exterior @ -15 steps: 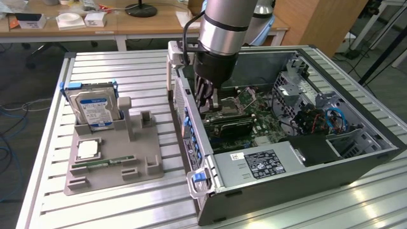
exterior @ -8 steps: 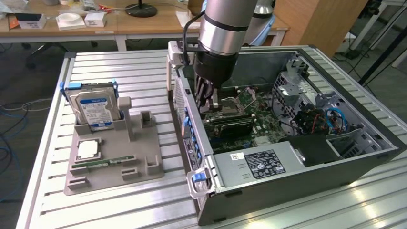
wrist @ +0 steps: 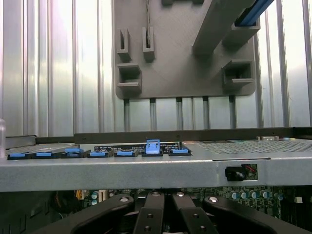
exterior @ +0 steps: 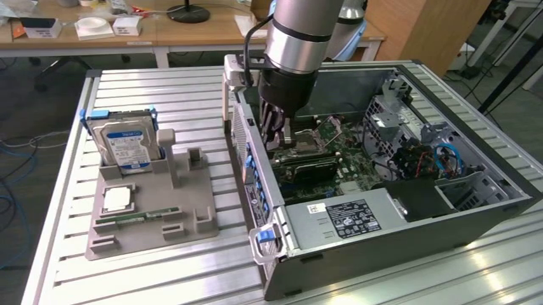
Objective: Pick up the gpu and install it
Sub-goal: 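Press down on the gpu until it lock into place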
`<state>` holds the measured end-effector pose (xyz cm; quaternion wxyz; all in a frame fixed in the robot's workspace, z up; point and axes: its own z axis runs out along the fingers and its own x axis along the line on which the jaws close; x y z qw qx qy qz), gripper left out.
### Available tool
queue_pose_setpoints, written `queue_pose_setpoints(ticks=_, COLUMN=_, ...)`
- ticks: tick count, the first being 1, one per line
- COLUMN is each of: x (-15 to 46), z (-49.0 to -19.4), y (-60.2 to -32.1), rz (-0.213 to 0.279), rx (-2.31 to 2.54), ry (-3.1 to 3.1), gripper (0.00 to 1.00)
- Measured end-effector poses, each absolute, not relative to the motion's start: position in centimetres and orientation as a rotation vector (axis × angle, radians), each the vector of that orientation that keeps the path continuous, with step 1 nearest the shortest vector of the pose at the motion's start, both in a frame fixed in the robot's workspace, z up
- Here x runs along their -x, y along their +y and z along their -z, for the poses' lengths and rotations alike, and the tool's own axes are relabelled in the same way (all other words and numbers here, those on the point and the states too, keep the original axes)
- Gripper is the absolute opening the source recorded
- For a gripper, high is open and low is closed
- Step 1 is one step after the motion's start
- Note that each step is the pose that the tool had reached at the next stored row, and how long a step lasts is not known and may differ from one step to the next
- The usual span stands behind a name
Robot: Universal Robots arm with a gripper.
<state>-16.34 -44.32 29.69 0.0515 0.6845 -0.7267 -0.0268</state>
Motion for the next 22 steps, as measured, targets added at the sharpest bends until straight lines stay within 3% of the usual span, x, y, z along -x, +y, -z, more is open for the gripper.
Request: queue_pose_setpoints(ticks=22, x=16.21, z=-29.99, y=-44.36, rz=0.083, rx=-2.082, ry=-2.209, gripper=0.11)
